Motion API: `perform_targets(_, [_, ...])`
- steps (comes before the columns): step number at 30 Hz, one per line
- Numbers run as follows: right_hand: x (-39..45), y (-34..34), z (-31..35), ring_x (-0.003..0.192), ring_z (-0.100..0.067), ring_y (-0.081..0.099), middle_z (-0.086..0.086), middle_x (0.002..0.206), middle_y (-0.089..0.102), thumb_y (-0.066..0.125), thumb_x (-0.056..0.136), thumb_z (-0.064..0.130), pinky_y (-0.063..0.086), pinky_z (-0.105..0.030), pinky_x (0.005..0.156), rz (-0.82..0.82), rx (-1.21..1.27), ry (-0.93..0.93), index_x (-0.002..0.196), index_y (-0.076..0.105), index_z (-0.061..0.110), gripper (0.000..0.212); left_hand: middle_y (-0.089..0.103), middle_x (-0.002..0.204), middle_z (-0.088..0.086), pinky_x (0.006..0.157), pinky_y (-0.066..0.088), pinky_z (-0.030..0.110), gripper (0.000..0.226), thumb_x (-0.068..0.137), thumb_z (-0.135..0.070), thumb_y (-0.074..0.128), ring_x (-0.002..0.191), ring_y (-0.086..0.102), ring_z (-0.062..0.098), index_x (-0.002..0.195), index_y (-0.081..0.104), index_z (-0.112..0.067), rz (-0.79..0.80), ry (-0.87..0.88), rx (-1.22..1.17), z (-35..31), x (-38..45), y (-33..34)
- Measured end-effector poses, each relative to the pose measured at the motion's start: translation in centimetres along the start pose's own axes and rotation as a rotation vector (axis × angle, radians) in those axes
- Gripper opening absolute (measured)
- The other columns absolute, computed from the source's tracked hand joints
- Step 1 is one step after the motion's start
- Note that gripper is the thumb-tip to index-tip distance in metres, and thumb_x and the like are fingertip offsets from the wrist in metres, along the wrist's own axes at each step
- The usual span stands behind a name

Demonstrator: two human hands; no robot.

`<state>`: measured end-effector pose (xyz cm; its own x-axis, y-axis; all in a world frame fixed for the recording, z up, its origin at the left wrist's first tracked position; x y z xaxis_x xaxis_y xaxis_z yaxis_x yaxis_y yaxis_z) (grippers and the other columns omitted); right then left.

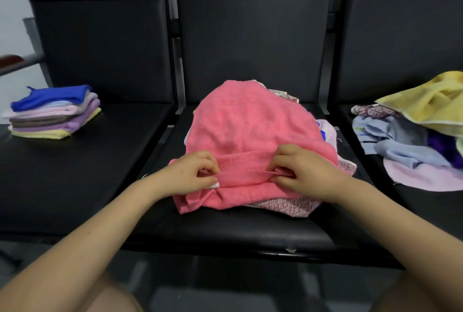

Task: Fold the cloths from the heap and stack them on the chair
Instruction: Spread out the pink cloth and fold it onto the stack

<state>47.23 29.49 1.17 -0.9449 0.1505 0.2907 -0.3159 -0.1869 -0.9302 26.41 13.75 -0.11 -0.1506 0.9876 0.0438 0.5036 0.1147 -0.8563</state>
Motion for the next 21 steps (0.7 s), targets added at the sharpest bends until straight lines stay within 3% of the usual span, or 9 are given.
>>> perform_targets(3, [0.1, -0.7, -0.7, 0.088, -0.017, 0.058, 0.003, 0.095, 0.06, 0.052, 0.08, 0.035, 0.051, -0.035, 0.073, -0.047, -0.101, 0.001, 0.095, 0.071, 0.021, 0.027, 0.052, 0.112, -0.015, 0.092, 0.033, 0.006, 0.014, 0.088, -0.023, 0.068, 0.106, 0.045, -0.005, 0.101, 0.068, -0.022, 0.067, 0.01, 0.091, 0.0, 0.1, 0.4])
perform_targets(6, [0.1, -1.6, -1.9, 0.092, -0.017, 0.061, 0.004, 0.096, 0.065, 0.041, 0.082, 0.04, 0.051, -0.033, 0.076, -0.084, -0.075, 0.08, 0.098, 0.071, 0.018, 0.041, 0.056, 0.101, -0.013, 0.085, 0.037, 0.012, 0.009, 0.093, -0.023, 0.061, 0.094, 0.049, -0.005, 0.095, 0.068, -0.019, 0.002, -0.004, 0.07, -0.4, 0.8, 0.1])
perform_targets(9, [-0.7, -3.0, -3.2, 0.084, -0.002, 0.058, 0.01, 0.083, 0.065, 0.051, 0.09, 0.025, 0.041, -0.012, 0.076, -0.154, 0.112, 0.202, 0.094, 0.071, 0.015, 0.023, 0.064, 0.085, -0.003, 0.076, 0.048, 0.032, 0.016, 0.096, -0.017, 0.054, 0.079, 0.058, 0.009, 0.087, 0.067, -0.016, -0.195, -0.146, -0.099, 0.4, 1.4, -1.8])
perform_targets(11, [-1.5, -4.1, -4.2, 0.074, 0.001, 0.058, 0.009, 0.071, 0.066, 0.057, 0.094, 0.011, 0.042, -0.015, 0.069, -0.244, 0.269, 0.314, 0.085, 0.07, 0.023, 0.02, 0.065, 0.089, -0.005, 0.077, 0.047, 0.028, 0.016, 0.096, -0.013, 0.053, 0.084, 0.059, 0.011, 0.091, 0.066, -0.021, -0.297, -0.195, -0.18, 1.4, 1.5, -3.1])
perform_targets(13, [-2.1, -4.6, -5.1, 0.071, 0.004, 0.057, 0.015, 0.075, 0.069, 0.057, 0.095, 0.012, 0.044, -0.012, 0.068, -0.331, 0.46, 0.407, 0.082, 0.069, 0.031, 0.026, 0.063, 0.097, -0.012, 0.079, 0.044, 0.02, 0.018, 0.095, -0.011, 0.054, 0.091, 0.058, 0.006, 0.098, 0.064, -0.025, -0.285, -0.208, -0.212, 2.0, 1.5, -3.5])
perform_targets(16, [-2.6, -4.6, -6.0, 0.073, 0.006, 0.058, 0.011, 0.08, 0.069, 0.055, 0.096, 0.008, 0.045, -0.007, 0.069, -0.356, 0.688, 0.504, 0.085, 0.071, 0.023, 0.024, 0.064, 0.103, -0.012, 0.083, 0.046, 0.021, 0.021, 0.096, -0.014, 0.054, 0.094, 0.058, 0.003, 0.111, 0.066, -0.023, -0.203, -0.253, -0.203, 2.3, 2.1, -3.0])
perform_targets(18, [-3.0, -4.5, -7.1, 0.076, 0.001, 0.059, 0.002, 0.084, 0.068, 0.057, 0.095, 0.009, 0.045, -0.01, 0.07, -0.321, 0.709, 0.57, 0.089, 0.072, 0.016, 0.017, 0.065, 0.093, -0.01, 0.075, 0.045, 0.023, 0.018, 0.096, -0.016, 0.055, 0.084, 0.059, 0.005, 0.106, 0.07, -0.019, -0.264, -0.285, -0.185, 2.4, 2.8, -3.1])
perform_targets(21, [-3.6, -3.8, -9.0, 0.086, -0.011, 0.057, -0.005, 0.091, 0.068, 0.064, 0.091, 0.016, 0.043, -0.025, 0.078, -0.284, 0.707, 0.695, 0.093, 0.074, 0.013, 0.011, 0.066, 0.08, -0.001, 0.069, 0.045, 0.031, 0.016, 0.093, -0.022, 0.06, 0.076, 0.059, 0.016, 0.092, 0.073, -0.012, -0.432, -0.346, -0.162, 3.0, 3.5, -3.5])
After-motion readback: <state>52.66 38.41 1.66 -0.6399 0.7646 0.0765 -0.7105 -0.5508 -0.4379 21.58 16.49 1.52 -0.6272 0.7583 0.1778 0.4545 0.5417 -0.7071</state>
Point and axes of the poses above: each hand's wrist, its own x-axis towards the middle knuckle, its own y-axis out of the palm, z = x × y, the point moved 3 cm from there along x, towards the middle knuckle
